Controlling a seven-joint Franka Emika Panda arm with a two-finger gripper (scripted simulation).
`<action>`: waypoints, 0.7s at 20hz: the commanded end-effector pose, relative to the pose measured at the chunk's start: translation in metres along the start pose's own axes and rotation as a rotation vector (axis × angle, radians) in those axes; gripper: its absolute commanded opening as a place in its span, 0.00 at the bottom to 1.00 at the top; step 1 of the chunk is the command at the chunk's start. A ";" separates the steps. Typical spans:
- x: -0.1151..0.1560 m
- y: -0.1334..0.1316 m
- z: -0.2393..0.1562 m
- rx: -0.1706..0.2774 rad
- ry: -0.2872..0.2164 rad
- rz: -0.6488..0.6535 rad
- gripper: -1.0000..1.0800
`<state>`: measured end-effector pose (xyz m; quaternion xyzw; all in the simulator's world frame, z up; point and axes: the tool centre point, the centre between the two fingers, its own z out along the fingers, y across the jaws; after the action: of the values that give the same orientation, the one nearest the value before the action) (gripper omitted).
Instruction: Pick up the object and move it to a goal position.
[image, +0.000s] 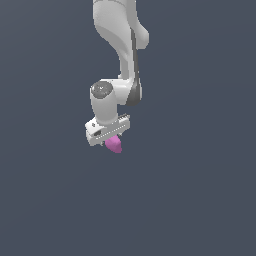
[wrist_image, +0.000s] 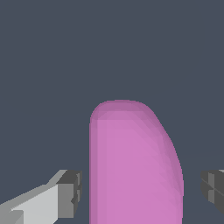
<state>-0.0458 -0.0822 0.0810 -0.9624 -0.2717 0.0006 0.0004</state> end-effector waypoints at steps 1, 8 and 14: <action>0.000 0.000 0.001 -0.001 0.001 0.000 0.00; 0.000 0.000 0.001 -0.001 0.001 0.000 0.00; 0.001 -0.001 -0.001 -0.001 0.001 0.000 0.00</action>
<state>-0.0455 -0.0817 0.0811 -0.9624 -0.2716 0.0003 0.0001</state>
